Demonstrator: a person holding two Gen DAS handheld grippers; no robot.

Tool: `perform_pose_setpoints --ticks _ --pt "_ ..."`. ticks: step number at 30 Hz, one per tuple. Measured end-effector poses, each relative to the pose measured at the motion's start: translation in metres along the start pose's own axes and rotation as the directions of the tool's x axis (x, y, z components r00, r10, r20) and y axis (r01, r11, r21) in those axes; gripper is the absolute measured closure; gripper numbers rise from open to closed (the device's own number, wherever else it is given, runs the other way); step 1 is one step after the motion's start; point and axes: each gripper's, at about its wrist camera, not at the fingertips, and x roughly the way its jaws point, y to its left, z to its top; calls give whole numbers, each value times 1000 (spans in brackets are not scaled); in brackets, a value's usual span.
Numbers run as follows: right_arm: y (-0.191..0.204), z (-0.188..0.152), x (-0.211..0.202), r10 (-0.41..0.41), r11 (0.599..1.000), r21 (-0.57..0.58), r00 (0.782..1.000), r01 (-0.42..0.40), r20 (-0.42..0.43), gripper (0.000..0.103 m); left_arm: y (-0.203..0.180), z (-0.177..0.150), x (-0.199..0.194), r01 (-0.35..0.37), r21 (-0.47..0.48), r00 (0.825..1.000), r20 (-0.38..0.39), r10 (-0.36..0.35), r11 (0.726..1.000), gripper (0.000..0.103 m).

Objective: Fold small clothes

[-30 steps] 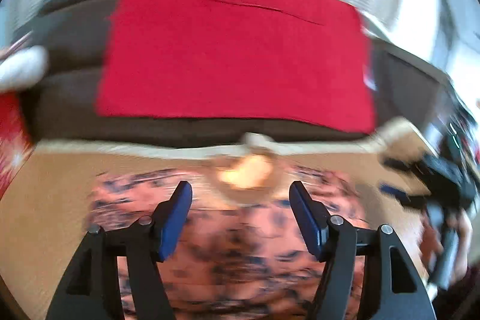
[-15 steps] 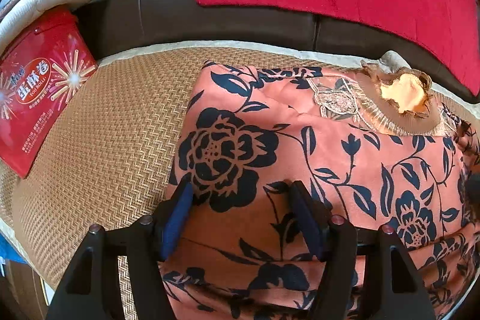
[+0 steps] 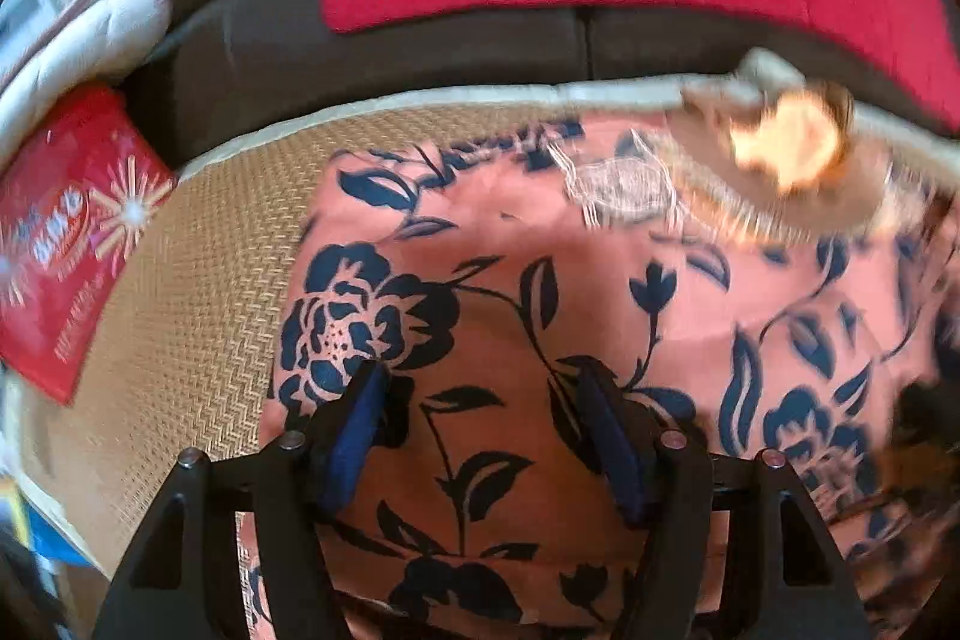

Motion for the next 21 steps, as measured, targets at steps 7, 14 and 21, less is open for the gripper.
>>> perform_pose_setpoints --ticks 7,14,21 --pt "-18 4 -27 20 998 59 996 -25 91 63 16 4 -22 117 -98 992 66 -111 988 35" --pt "-48 5 -10 -102 984 149 994 96 36 65 7 4 3 -27 -62 999 25 29 998 35" --pt "-39 13 -23 -9 990 139 996 -4 91 64 5 13 0 5 -91 999 38 -1 996 33"
